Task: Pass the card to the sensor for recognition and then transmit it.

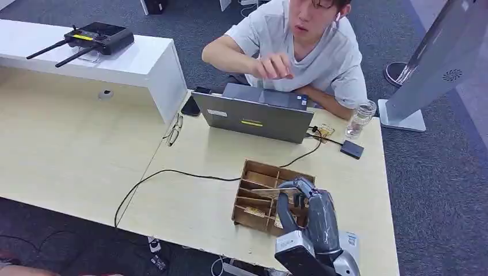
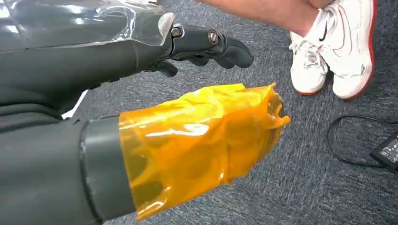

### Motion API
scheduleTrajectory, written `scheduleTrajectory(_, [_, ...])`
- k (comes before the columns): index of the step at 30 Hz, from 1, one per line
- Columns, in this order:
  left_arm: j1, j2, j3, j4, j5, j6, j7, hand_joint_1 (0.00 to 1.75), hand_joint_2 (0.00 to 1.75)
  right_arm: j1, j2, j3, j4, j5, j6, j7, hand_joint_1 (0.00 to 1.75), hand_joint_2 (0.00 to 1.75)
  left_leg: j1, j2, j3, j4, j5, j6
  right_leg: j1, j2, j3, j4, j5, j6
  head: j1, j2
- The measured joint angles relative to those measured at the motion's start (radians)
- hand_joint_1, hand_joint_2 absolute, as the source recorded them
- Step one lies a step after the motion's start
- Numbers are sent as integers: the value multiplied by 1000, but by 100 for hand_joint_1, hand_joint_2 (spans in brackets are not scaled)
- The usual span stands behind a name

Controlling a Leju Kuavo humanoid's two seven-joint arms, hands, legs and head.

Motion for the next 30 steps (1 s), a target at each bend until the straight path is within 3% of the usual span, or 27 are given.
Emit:
scheduleTrajectory(5, [1, 0, 1, 0, 8, -2, 0, 0, 0, 24, -3, -2, -15, -32, 5, -8, 175, 175, 0, 0, 0, 0, 0, 0, 0, 0, 0, 0, 0, 0, 0, 0])
scheduleTrajectory(9, [1, -1, 6, -1, 16, -3, -3, 0, 0, 68, -21, -21, -48, -91, 47, -9, 175, 175, 0, 0, 0, 0, 0, 0, 0, 0, 0, 0, 0, 0, 0, 0])
scheduleTrajectory(12, [1, -1, 14, -2, 24, 0, -8, 0, 0, 115, -53, -43, -73, -153, 65, 27, 175, 175, 0, 0, 0, 0, -1, 0, 0, 0, 0, -1, 0, 0, 0, 0])
scheduleTrajectory(14, [1, -1, 22, -2, 30, 1, -16, 0, 0, 154, -101, -64, -82, -239, 68, 76, 175, 175, -1, 0, 0, 0, -1, 1, 0, -1, 0, -1, 0, 0, 0, 0])
scheduleTrajectory(17, [2, -1, 26, -2, 37, 6, -25, 0, 0, 212, -179, -102, -90, -320, 63, 75, 175, 175, -1, 0, -1, 0, -1, 2, -1, -1, 0, -1, 0, 1, 0, 0])
scheduleTrajectory(23, [2, -2, 38, -2, 48, 9, -37, 0, 0, 316, -283, -171, -131, -378, 28, 98, 175, 175, -1, 0, 0, 0, -2, 3, -1, -1, 0, -1, 0, 1, 0, 0])
scheduleTrajectory(30, [2, -2, 49, -2, 50, 9, -41, 0, 0, 391, -406, -190, -164, -382, 1, 201, 175, 175, -1, 0, 0, 0, -2, 3, -1, -1, 0, -1, -1, 1, 0, 0])
